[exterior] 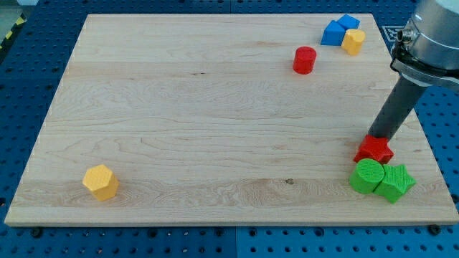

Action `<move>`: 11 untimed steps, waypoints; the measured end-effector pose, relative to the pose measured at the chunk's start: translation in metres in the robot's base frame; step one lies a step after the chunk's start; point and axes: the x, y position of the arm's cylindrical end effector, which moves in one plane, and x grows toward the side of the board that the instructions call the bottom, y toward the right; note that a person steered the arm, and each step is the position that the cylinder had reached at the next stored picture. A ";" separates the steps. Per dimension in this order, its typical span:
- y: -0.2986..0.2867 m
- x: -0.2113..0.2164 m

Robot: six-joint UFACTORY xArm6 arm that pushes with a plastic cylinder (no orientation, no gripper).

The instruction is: Push the red circle above the red star

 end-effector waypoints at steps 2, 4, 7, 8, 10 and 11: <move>-0.065 -0.091; -0.186 -0.127; -0.122 -0.195; -0.110 -0.182; -0.082 -0.150; -0.065 -0.139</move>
